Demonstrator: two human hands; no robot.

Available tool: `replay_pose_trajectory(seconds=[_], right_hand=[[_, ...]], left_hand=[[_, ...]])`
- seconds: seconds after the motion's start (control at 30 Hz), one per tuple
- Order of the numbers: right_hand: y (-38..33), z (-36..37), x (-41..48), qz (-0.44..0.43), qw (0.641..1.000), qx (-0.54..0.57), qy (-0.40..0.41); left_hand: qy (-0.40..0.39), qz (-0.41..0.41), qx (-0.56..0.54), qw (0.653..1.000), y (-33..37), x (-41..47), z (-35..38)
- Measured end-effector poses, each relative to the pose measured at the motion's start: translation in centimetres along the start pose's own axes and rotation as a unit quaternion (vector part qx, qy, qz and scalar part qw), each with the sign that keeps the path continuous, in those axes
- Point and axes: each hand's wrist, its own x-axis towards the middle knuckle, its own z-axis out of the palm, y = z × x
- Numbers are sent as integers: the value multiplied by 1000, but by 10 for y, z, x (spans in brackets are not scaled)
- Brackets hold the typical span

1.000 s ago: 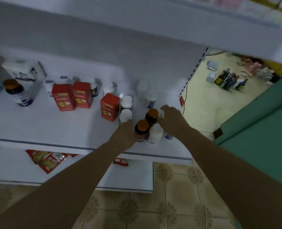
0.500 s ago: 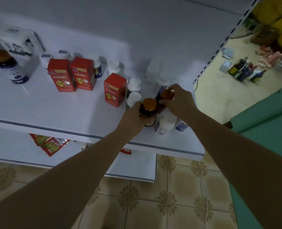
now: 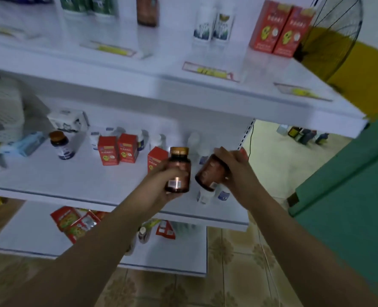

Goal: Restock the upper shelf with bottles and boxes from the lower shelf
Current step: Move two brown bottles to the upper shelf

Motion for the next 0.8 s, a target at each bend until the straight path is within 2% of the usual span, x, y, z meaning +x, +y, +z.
replay_pose_trajectory(seconds=[0.07,0.2,0.4,0.53,0.8], right_hand=[[-2,9,-25,25,998,55,-20],[-24,30,-70,41,996,64,-54],[-71,51,-113,-50,982,126,-135],[-101,60,-132,-62,972,160,-162],[-137,62,-155,-86,967,172,-168]], left_hand=[[-1,-27,-40,999,6,-24,4],[-26,-45,-62,997,25,-64,12],[-84,24,-40,995,62,-104,24],[-119,61,-24,991,89,-128,42],[-93,151,43,983,117,-151,68]])
